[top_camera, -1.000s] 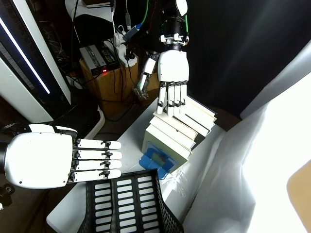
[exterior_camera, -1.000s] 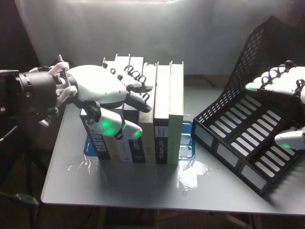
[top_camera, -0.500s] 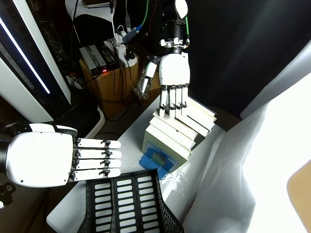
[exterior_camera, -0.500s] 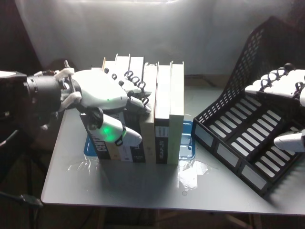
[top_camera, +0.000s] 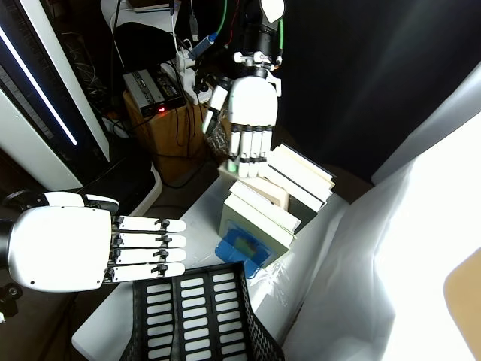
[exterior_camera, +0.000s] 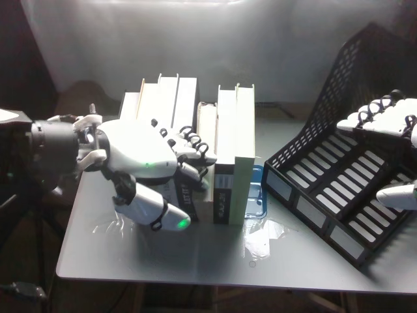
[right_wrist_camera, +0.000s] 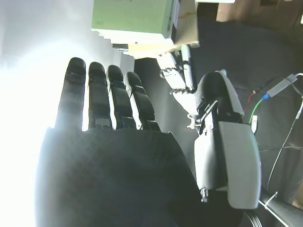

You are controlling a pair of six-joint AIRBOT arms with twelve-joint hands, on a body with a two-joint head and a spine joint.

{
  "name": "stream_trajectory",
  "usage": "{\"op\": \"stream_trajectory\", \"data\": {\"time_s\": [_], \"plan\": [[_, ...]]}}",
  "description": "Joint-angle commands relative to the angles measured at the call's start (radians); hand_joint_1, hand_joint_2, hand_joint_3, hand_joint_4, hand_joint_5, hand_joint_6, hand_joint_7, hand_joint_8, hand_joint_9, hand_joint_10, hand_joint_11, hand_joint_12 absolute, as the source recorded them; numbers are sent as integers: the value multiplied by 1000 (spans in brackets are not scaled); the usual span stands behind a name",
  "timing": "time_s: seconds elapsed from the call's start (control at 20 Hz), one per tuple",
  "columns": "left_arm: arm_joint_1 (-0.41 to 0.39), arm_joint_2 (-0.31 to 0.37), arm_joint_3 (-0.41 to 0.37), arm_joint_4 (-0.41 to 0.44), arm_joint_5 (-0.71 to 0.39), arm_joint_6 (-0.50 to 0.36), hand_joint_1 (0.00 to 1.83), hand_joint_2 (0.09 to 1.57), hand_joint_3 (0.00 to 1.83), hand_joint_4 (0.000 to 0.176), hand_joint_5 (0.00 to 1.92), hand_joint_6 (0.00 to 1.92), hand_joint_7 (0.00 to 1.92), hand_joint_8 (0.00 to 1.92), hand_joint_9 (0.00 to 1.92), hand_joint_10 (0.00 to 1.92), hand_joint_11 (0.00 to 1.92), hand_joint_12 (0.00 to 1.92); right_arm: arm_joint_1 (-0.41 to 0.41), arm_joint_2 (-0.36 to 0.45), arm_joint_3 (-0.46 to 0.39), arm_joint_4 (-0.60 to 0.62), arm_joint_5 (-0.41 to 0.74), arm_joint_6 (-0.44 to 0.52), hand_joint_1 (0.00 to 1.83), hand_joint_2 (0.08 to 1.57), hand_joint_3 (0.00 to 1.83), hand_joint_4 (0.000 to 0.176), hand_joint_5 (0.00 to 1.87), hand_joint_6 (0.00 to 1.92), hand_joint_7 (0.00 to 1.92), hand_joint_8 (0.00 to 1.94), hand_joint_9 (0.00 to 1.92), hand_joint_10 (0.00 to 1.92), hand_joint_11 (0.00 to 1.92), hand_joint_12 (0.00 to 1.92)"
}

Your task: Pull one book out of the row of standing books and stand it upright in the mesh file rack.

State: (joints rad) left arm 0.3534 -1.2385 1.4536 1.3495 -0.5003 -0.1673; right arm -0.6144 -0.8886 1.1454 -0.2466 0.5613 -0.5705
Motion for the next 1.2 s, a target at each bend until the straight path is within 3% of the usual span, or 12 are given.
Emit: {"op": "stream_trajectory", "data": {"time_s": [0.0, 0.5, 0.75, 0.9, 1.15], "plan": [[2, 14, -8, -24, -60, -11, 0, 1321, 17, 0, 395, 0, 0, 0, 0, 0, 0, 0, 1, 13, 0, 25, 100, 2, 330, 1254, 1, 0, 0, 0, 0, 0, 0, 0, 0, 0], [71, 56, -60, -109, -112, -5, 0, 1319, 4, 0, 323, 1, 0, 0, 0, 0, 0, 0, -6, 12, -2, 31, 101, 2, 353, 1241, 0, 0, 0, 0, 0, 0, 0, 0, 0, 0], [110, 71, -79, -144, -127, -6, 61, 1284, 0, 0, 454, 39, 0, 0, 0, 0, 0, 0, -6, 11, -2, 33, 101, 2, 408, 1238, 0, 0, 0, 0, 0, 0, 0, 0, 0, 0], [133, 77, -88, -161, -135, -9, 1, 1329, 13, 0, 353, 1, 0, 0, 0, 0, 0, 0, -7, 11, -2, 33, 101, 2, 428, 1237, 0, 0, 0, 0, 0, 0, 0, 0, 0, 0], [184, 86, -110, -183, -162, -17, 0, 1320, 6, 0, 358, 9, 0, 0, 0, 0, 0, 0, -7, 11, -2, 35, 101, 2, 427, 1238, 0, 0, 0, 0, 0, 0, 0, 0, 0, 0]]}}
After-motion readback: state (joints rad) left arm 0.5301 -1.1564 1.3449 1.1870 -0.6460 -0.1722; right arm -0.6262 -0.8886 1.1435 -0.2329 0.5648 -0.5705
